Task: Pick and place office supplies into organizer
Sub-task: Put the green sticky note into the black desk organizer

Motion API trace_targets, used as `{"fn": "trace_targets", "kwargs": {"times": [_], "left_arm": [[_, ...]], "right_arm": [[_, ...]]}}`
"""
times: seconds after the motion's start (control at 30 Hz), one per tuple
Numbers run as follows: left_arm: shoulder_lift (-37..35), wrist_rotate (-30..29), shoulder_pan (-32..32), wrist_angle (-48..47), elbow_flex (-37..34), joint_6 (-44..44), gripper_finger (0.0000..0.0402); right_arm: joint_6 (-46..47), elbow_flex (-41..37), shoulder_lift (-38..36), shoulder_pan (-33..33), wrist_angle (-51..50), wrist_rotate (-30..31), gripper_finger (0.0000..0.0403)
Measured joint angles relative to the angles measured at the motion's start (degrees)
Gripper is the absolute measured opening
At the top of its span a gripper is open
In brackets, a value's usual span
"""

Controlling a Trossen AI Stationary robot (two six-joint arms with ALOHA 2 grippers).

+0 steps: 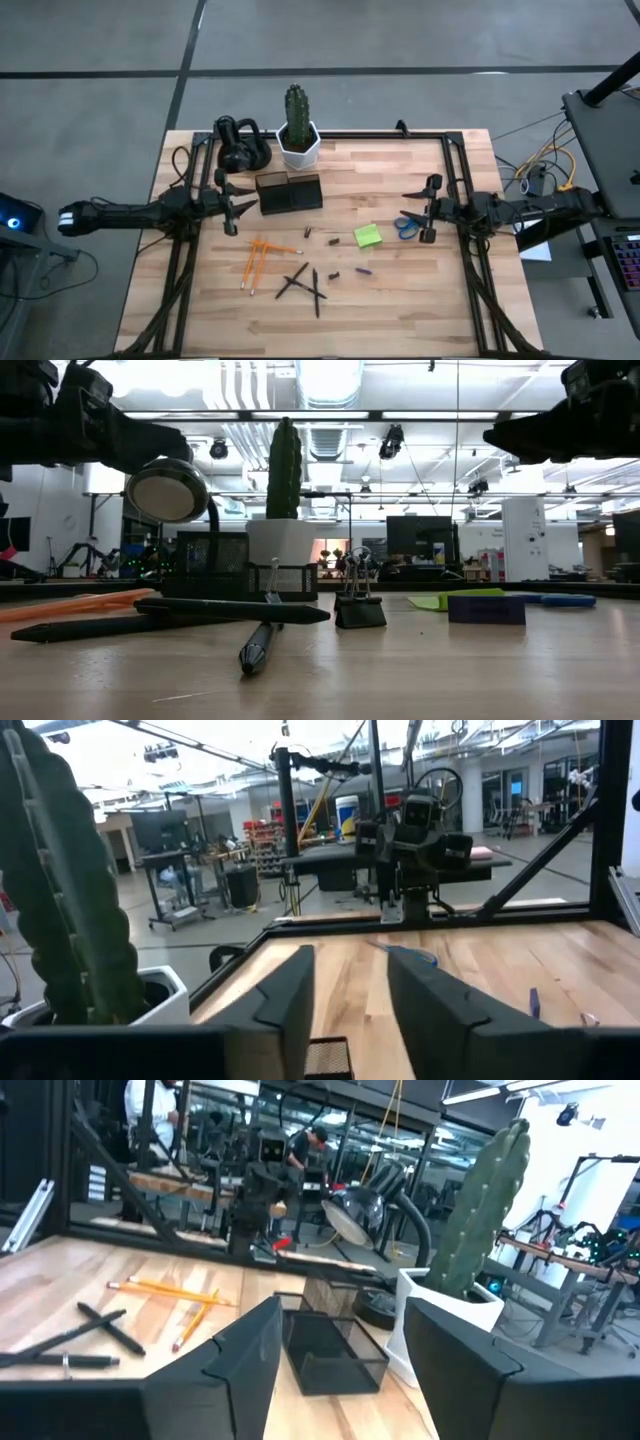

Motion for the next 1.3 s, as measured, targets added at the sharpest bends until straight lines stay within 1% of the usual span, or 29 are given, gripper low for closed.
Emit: {"fn": "trace_targets", "kwargs": {"times": [0.13, 0.27, 0.37, 0.5, 0.53, 0.77, 0.9, 0.97, 1.1, 1.3], "left_arm": [[-0.14, 0.4, 0.02, 0.07, 0.0, -1.13, 0.0149], [-1.05, 2.12, 0.06, 1.11, 0.01, -7.21, 0.0157], [-1.68, 5.1, 0.07, 0.34, 0.32, -9.1, 0.0157], [-1.84, 10.8, 0.06, 0.45, 1.42, -9.86, 0.0157], [-1.84, 11.21, 0.03, 0.56, 1.81, -10.55, 0.0157], [-1.29, 11.42, 0.04, 0.34, 3.7, -10.53, 0.0157], [0.23, 11.4, -0.24, 0.28, 4.74, -10.36, 0.0157], [1.91, 11.39, -0.66, 0.3, 5.32, -9.76, 0.0157], [6.43, 11.21, -1.75, 0.14, 7.19, -7.34, 0.0157], [12.04, 10.25, -4.13, -0.03, 11.87, -4.19, 0.0157]], "right_arm": [[-0.1, 0.0, 1.42, 0.0, 0.38, 0.05, 0.02], [-0.1, 0.0, 1.43, 0.0, 0.82, 0.08, 0.0199], [-0.11, 0.0, 1.31, 0.0, 0.97, 0.09, 0.0199], [-0.11, 0.0, 1.31, 0.0, 1.01, 0.07, 0.0199], [-0.11, 0.0, 1.31, 0.0, 1.01, 0.08, 0.0199], [-0.12, 0.0, 1.31, 0.0, 1.01, 0.07, 0.0199], [-0.1, 0.0, 1.31, 0.0, 1.23, 0.07, 0.0199], [0.61, 0.0, 1.31, 0.0, 1.67, -0.34, 0.0199], [-1.7, 0.0, 1.31, 0.05, 1.73, -5.08, 0.0199], [-4.0, 1.14, 4.05, 0.04, 1.68, -3.27, 0.0199]]}}
